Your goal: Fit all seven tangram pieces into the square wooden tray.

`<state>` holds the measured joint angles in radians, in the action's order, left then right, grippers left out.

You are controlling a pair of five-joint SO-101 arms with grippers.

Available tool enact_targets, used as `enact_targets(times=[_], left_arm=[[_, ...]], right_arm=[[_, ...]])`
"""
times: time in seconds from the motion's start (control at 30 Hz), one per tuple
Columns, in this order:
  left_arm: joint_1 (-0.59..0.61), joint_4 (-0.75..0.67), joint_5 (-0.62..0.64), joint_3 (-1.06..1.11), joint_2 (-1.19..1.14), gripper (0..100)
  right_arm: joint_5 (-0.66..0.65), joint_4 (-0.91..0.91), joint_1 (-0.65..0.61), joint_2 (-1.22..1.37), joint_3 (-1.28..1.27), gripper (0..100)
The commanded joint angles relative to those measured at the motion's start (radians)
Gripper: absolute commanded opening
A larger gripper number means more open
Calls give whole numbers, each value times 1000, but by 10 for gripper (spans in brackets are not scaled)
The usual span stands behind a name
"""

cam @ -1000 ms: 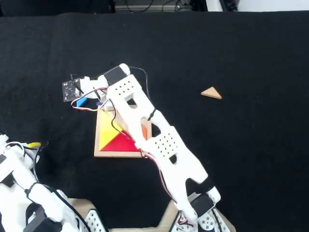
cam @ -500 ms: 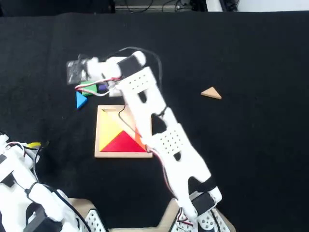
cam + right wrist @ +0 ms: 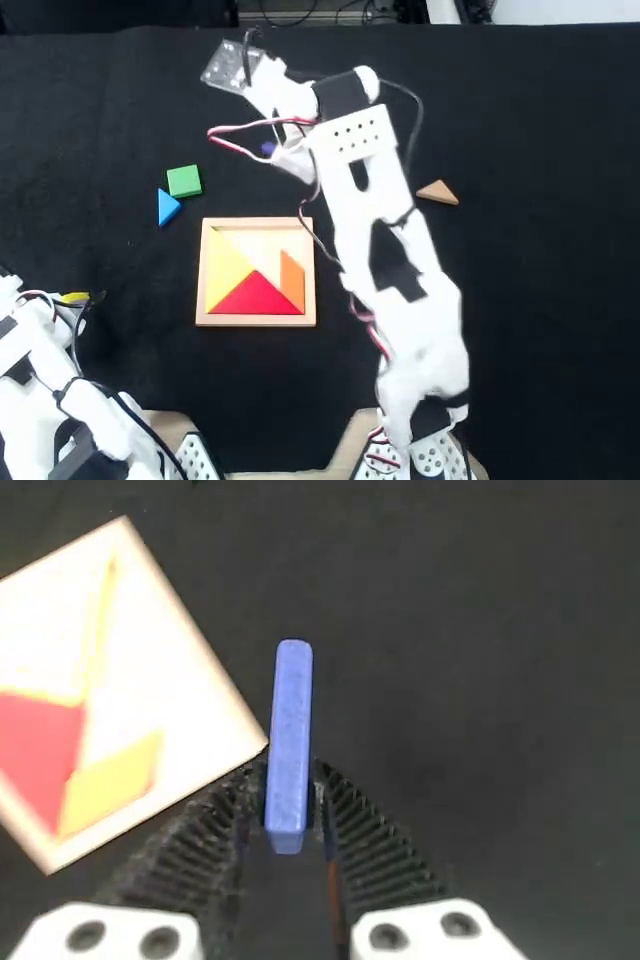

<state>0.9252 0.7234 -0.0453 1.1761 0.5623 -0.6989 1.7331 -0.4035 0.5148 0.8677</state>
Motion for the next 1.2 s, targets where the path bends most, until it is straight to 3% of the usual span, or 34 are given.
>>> enact_targets(times=[0.0,0.1,0.33,0.67,0.93,1.17], left_arm=[[-13,-8,5,-7,14,339],[-13,-8,5,-7,14,339],[-13,-9,5,2,14,339],[-42,-9,3,7,14,339],[-44,-9,2,7,14,339],[-44,-9,2,8,14,339]], right_arm=[[41,25,-43,-252,-251,11],[61,-31,-60,-355,-463,11],[89,-347,-60,-387,-822,11],[103,-638,-72,-386,-1004,11],[103,-713,-138,-386,-1069,11],[101,-733,-112,-282,-1024,11]])
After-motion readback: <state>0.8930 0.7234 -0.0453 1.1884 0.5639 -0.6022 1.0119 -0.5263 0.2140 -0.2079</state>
